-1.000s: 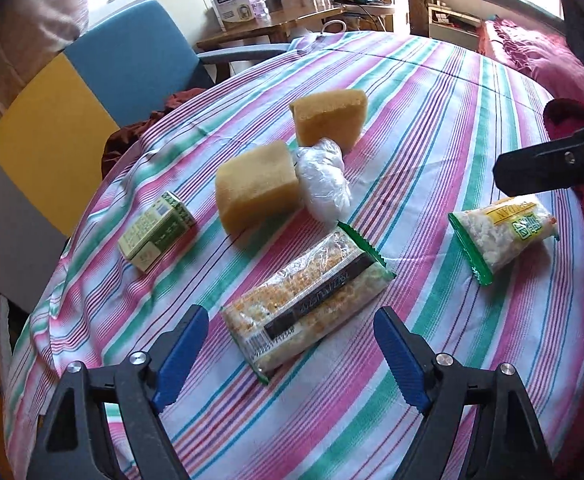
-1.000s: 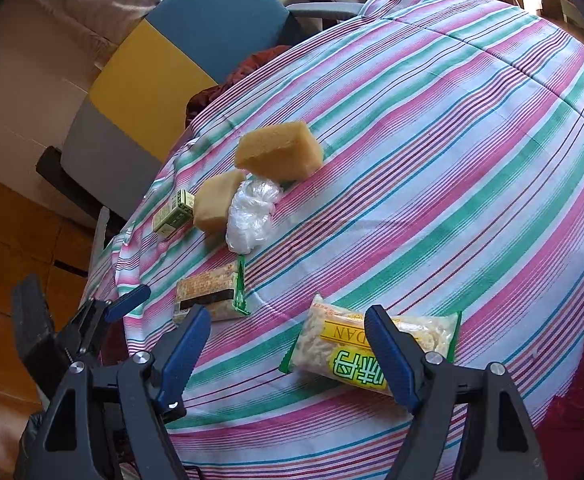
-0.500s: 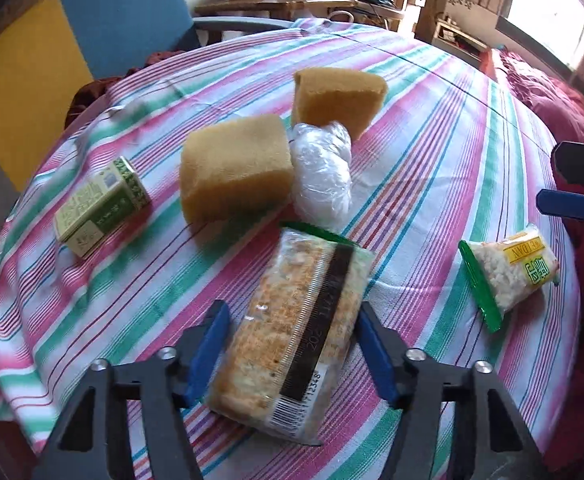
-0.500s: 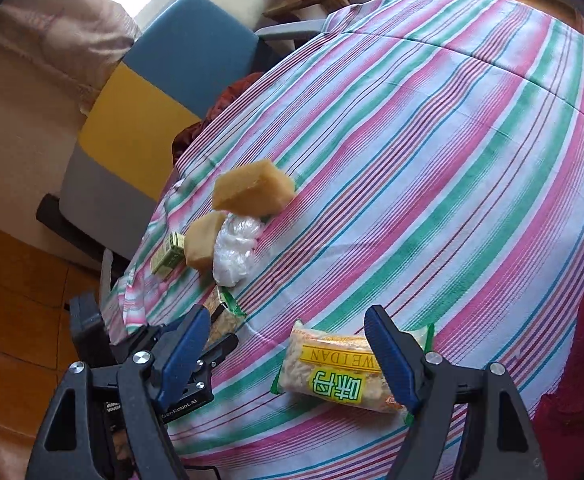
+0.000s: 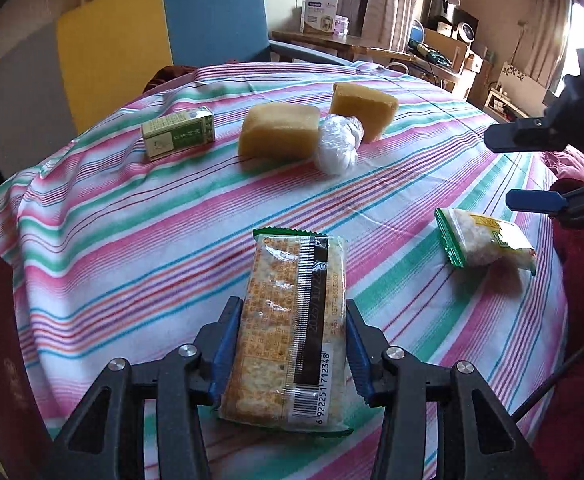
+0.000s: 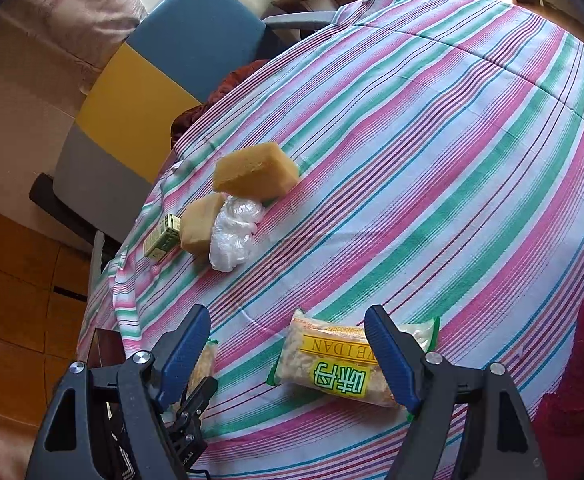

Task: Organize objects
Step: 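Grasp the wrapped cracker packet with the left tool, then lift the cracker packet with the left tool while the right tool grasps a yellow sponge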

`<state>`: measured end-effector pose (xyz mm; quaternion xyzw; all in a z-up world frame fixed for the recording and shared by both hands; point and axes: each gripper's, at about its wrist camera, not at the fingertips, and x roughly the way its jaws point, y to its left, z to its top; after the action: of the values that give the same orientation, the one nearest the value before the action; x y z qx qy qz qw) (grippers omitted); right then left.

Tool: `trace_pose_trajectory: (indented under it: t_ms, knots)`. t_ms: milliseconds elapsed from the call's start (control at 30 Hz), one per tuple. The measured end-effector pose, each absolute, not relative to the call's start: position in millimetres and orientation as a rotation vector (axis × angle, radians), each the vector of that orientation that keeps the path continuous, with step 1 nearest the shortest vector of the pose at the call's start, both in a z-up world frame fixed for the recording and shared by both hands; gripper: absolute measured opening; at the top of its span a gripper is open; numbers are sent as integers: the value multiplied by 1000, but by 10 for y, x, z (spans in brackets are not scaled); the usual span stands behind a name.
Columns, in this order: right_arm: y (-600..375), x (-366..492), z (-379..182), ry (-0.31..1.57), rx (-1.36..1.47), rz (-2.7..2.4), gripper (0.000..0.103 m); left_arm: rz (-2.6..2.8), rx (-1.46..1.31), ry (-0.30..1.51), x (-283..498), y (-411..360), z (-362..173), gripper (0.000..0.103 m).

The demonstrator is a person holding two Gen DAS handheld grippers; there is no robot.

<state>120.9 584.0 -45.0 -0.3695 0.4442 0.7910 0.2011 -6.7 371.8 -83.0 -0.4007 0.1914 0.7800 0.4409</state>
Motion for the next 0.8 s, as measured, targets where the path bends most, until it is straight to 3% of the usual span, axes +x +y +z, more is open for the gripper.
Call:
trace_pose_trajectory:
  t_ms: [367, 800]
  knots:
    - [5760, 1123, -526, 1150, -1121, 2161, 81, 1942, -939, 409, -13, 3562, -878, 49]
    - [5899, 445, -164, 858, -1053, 2230, 86, 1935, -933, 376, -28, 3524, -888, 49]
